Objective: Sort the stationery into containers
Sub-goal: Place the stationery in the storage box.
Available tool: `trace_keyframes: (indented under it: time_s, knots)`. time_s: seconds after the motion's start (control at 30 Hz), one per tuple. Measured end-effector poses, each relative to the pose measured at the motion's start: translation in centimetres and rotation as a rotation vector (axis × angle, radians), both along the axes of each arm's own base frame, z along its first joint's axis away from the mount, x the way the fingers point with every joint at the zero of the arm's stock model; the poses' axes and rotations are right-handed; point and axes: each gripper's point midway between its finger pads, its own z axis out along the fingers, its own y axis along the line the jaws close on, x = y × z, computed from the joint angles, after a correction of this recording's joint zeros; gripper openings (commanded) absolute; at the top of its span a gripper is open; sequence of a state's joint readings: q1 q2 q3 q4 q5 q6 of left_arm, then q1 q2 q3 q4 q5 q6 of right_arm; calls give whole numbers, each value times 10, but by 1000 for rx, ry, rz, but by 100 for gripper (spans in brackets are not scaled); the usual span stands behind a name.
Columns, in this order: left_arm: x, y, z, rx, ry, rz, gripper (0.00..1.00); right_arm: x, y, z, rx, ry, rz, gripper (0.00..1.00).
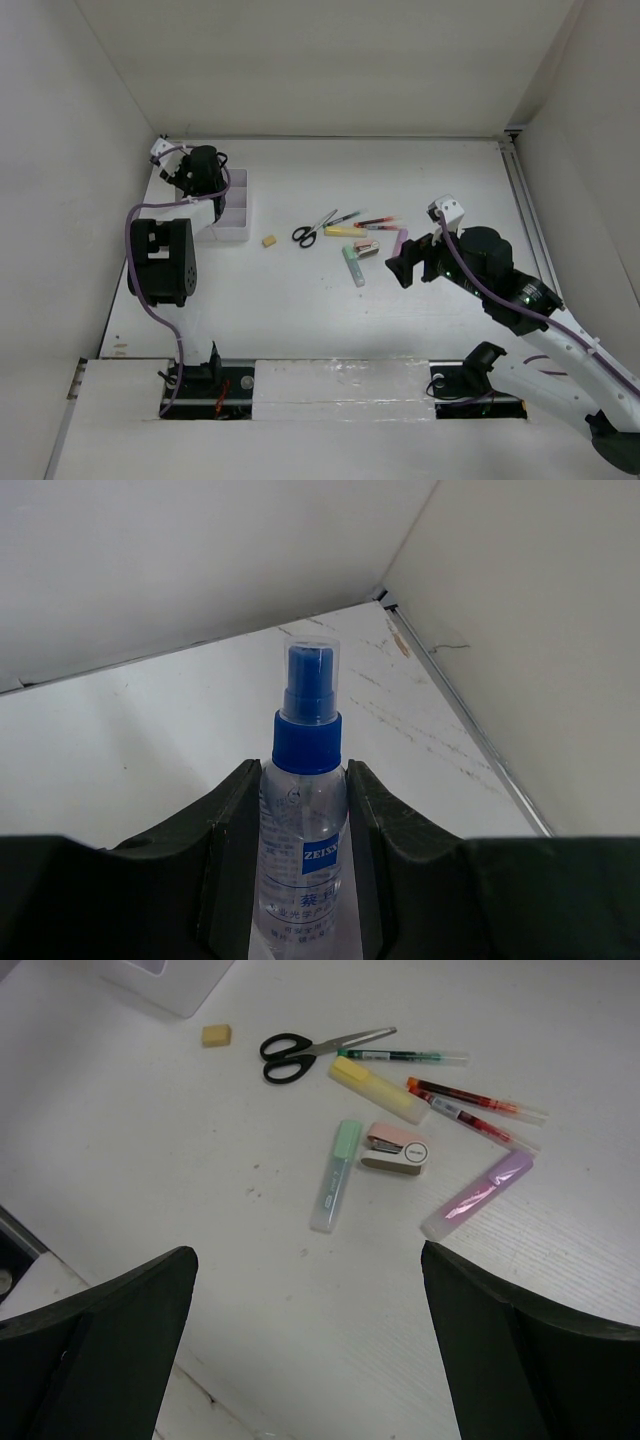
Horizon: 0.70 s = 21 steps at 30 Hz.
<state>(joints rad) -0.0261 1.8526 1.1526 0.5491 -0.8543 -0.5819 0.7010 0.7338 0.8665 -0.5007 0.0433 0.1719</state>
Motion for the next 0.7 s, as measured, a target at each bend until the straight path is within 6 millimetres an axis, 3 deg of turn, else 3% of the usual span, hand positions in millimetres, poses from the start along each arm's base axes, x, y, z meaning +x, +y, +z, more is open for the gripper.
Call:
trace_keyframes:
  time_s: [0.1, 0.3, 0.37, 0.43, 0.53, 0.63, 0.7]
  knots:
    - [0, 0, 0, -1, 0, 0, 32, 0, 2, 2, 8, -5, 6, 100]
    - [0, -7, 2, 20, 17, -14, 55, 1, 5, 2, 12, -4, 17, 100]
    - [-1, -11, 5, 29, 21, -20, 69, 0, 5, 3, 14, -5, 20, 100]
    - [-1, -15, 12, 35, 13, -27, 71, 0, 6, 3, 16, -6, 24, 100]
    - [-5, -20, 30, 40, -17, -32, 85, -1, 7, 3, 16, -6, 30, 100]
    - [-12, -25, 63, 40, -81, -33, 100, -1, 7, 3, 17, -5, 31, 100]
    - [-21, -28, 91, 41, -137, -32, 100, -1, 8, 3, 16, -5, 31, 100]
